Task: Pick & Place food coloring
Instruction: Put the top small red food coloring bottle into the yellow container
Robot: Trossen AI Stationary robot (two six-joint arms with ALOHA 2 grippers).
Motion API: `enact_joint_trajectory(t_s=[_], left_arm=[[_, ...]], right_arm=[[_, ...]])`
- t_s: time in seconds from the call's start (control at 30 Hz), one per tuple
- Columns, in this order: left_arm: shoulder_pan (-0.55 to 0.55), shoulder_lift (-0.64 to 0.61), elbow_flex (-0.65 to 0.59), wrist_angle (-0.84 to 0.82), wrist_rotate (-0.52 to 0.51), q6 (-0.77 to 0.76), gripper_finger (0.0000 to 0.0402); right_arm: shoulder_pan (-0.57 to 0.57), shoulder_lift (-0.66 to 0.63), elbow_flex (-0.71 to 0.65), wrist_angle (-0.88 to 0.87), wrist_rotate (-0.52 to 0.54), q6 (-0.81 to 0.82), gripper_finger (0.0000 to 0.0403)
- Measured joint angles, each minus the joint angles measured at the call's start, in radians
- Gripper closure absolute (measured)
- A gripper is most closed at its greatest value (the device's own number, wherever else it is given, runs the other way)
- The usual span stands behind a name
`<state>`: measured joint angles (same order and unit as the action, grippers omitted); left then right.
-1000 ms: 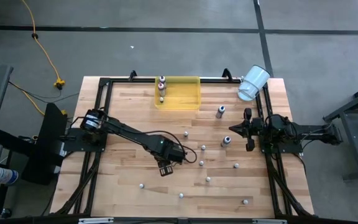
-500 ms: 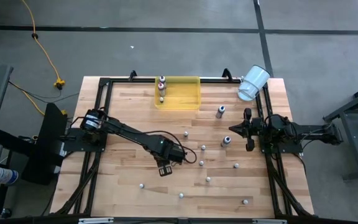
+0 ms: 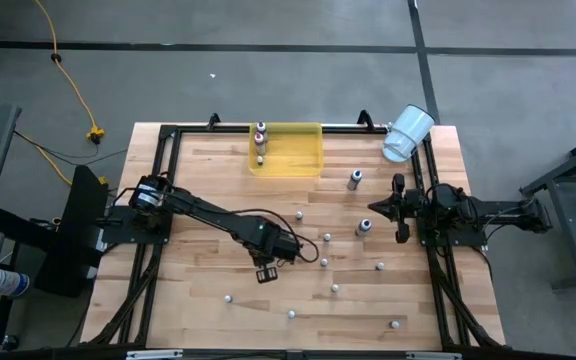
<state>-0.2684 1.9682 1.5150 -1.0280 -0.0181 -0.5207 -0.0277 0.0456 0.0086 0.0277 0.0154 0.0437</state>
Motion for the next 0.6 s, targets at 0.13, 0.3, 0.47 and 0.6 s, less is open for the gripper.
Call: enact_joint_trajectory(t_s=[0.13,0.3,0.47,0.6], left_arm=[[0.007,0.0,0.057,-0.056,-0.001,0.019,0.0365],[0.029,0.0,0.131,-0.125,0.001,0.031,0.0364],[0.07,0.0,0.212,-0.193,0.0,0.052,0.0364],[0.115,0.0,0.262,-0.235,0.0,0.08,0.0364]], right_arm=[[0.0,0.0,0.0,0.0,0.0,0.0,0.0402],[0.0,0.0,0.0,0.0,0.0,0.0,0.0402],[0.0,0.0,0.0,0.0,0.0,0.0,0.0402],[0.0,0.0,0.0,0.0,0.0,0.0,0.0402]])
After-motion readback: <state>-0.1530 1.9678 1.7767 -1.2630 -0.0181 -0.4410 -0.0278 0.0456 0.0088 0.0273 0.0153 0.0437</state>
